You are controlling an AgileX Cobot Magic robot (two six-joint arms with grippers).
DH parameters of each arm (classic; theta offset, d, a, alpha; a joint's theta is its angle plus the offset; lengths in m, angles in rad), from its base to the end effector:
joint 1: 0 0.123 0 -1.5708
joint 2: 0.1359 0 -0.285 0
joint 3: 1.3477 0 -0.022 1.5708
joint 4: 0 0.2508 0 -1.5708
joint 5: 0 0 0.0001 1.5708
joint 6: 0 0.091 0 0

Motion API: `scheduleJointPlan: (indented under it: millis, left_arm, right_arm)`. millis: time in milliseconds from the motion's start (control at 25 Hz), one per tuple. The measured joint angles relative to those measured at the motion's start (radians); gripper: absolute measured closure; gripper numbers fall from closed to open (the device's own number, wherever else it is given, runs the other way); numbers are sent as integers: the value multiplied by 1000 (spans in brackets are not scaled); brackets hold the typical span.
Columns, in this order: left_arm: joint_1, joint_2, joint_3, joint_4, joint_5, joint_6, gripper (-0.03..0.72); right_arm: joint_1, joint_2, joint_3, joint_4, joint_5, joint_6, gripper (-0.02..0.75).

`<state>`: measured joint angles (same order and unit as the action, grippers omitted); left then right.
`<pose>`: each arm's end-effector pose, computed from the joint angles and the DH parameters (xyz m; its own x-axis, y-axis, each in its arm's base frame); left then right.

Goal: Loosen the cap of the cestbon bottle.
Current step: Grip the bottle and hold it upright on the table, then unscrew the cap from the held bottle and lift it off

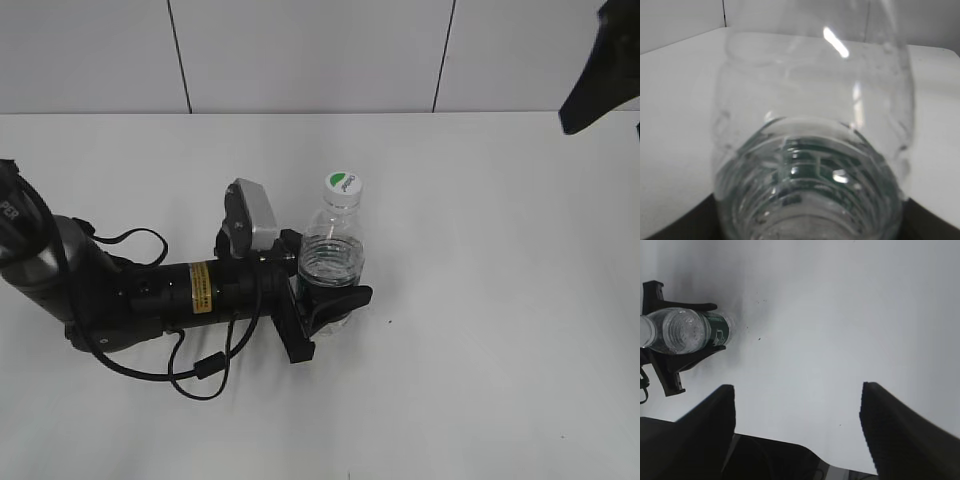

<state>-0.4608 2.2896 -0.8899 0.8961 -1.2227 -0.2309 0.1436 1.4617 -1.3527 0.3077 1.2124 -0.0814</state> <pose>0.2927 -0.2199 0.0568 -0.0733 0.1663 -0.9834 0.9628 0.2690 -0.0263 0.2822 0.0669 0.3425 -0.9353 -0.1066 -0.3374 -0.2066 0.9386 0.2763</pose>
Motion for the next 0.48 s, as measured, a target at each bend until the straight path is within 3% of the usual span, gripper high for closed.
scheduleJointPlan:
  millis: [240,480]
  left_arm:
    - [0,1,0,-1,0,0,288]
    - [0,2,0,-1,0,0,288]
  right_arm:
    - [191,83,-41,-90,4,132,148]
    - [335,174,-162,-99,5,196,148]
